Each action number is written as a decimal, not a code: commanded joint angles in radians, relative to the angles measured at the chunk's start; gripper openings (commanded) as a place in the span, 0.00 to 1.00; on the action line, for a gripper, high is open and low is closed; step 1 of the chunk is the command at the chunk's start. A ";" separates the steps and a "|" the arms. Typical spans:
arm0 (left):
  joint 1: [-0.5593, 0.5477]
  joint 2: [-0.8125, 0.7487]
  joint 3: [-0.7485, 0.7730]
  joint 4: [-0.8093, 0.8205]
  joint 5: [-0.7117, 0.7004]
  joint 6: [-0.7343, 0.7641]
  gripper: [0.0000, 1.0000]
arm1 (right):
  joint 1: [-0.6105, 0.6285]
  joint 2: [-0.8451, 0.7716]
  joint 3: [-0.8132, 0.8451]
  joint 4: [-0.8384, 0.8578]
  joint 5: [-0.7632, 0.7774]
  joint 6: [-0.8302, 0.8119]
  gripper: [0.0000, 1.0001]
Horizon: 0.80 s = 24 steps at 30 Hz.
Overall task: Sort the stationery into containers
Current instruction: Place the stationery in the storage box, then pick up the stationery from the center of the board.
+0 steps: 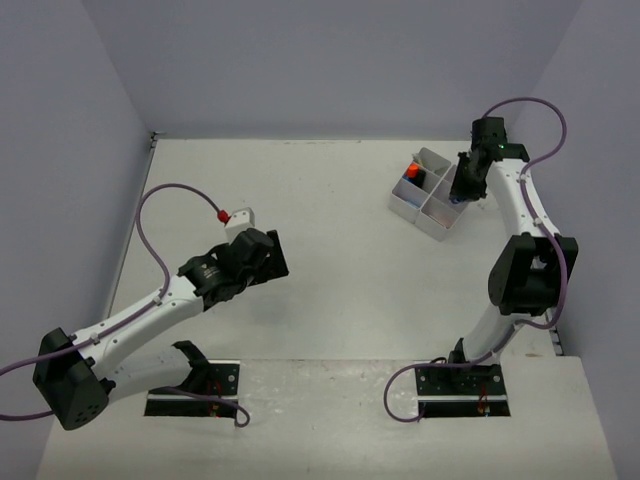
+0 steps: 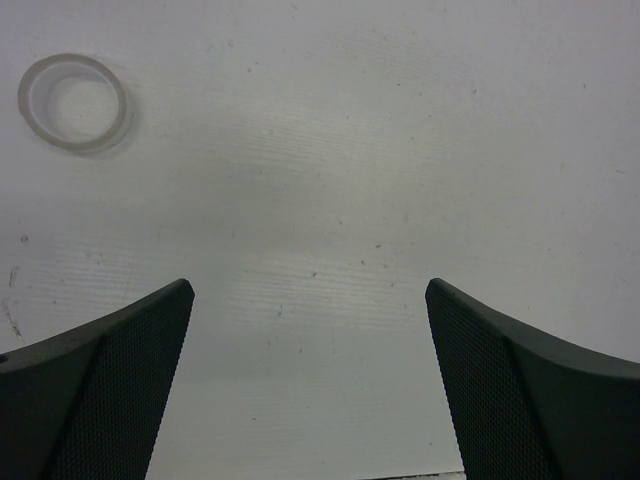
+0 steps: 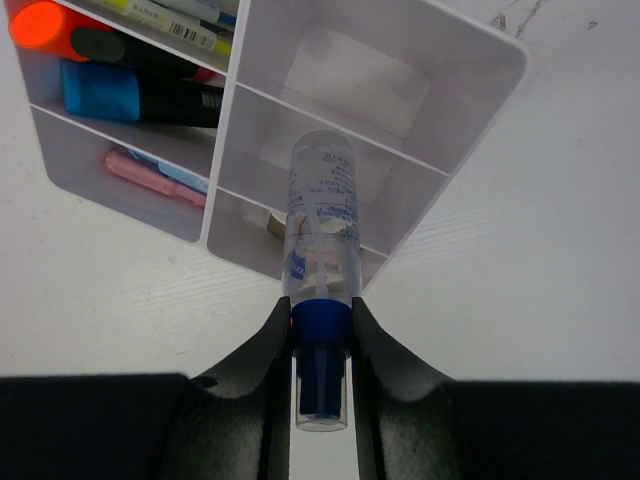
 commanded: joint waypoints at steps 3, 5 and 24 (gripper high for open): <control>0.050 -0.021 -0.017 -0.001 -0.007 0.040 1.00 | -0.009 0.070 0.112 -0.023 -0.004 -0.028 0.26; 0.074 -0.015 -0.030 0.012 -0.003 0.052 1.00 | -0.011 0.090 0.142 -0.031 0.001 -0.028 0.35; 0.296 0.105 0.040 -0.259 -0.320 -0.350 0.91 | 0.272 -0.140 0.124 0.055 0.031 -0.020 0.99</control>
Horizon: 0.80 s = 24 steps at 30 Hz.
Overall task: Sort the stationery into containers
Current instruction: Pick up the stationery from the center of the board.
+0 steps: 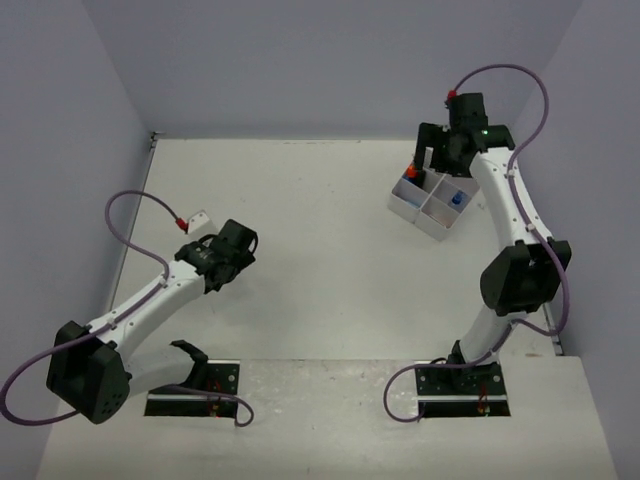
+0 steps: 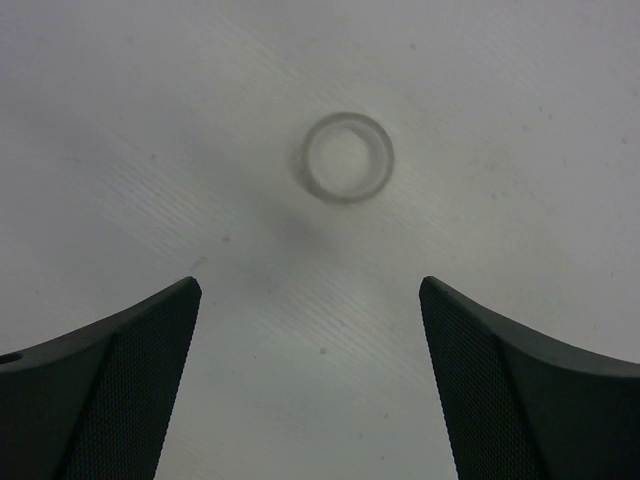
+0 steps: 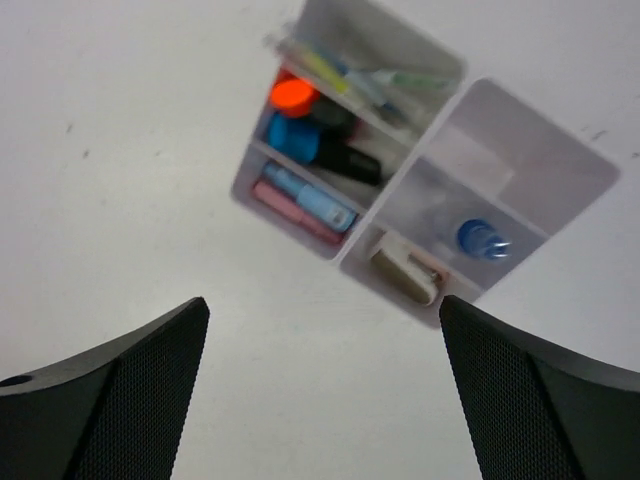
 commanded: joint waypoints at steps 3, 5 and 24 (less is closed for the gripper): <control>0.149 0.110 0.033 0.043 -0.098 -0.082 0.70 | 0.185 -0.310 -0.321 0.287 -0.123 0.024 0.99; 0.195 0.175 0.054 0.092 -0.057 -0.045 0.57 | 0.194 -0.458 -0.537 0.513 -0.319 0.068 0.99; 0.229 0.454 0.007 0.311 0.092 0.026 0.13 | 0.198 -0.732 -0.837 0.789 -0.708 0.179 0.89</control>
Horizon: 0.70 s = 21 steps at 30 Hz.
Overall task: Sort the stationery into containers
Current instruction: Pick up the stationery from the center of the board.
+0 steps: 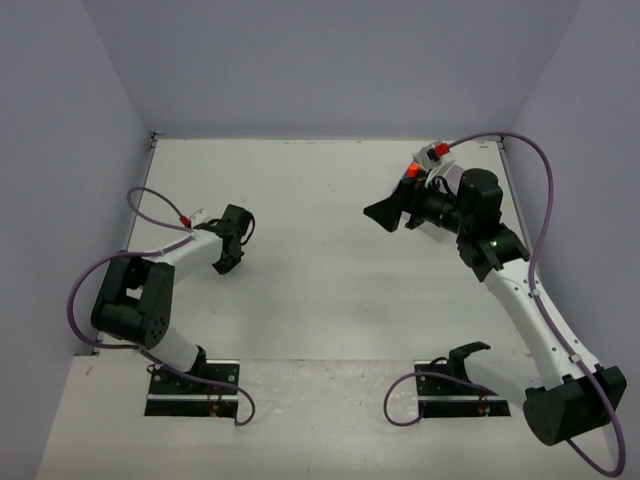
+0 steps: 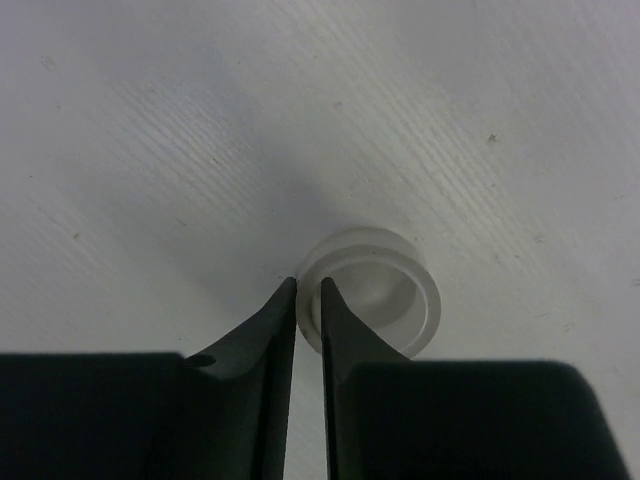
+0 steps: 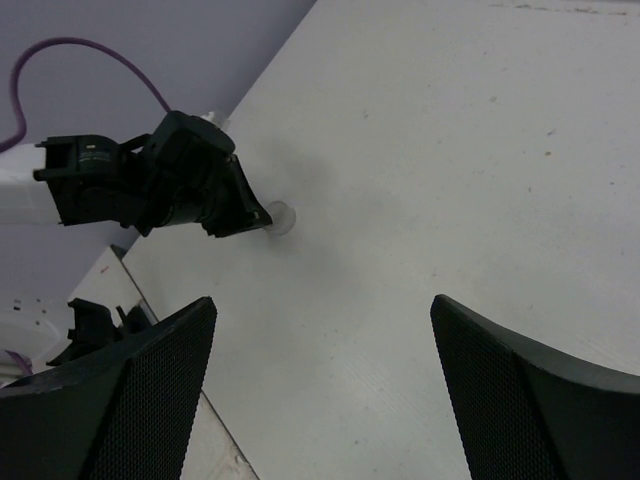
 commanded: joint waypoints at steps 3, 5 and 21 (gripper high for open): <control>0.007 0.056 -0.041 0.086 0.033 0.031 0.01 | 0.011 0.056 -0.028 0.090 -0.072 0.045 0.88; 0.006 0.048 -0.049 0.096 0.038 0.047 0.00 | 0.029 0.078 -0.047 0.115 -0.077 0.058 0.88; -0.195 -0.550 -0.364 0.892 0.615 0.281 0.00 | 0.477 0.472 0.111 0.109 0.385 0.328 0.74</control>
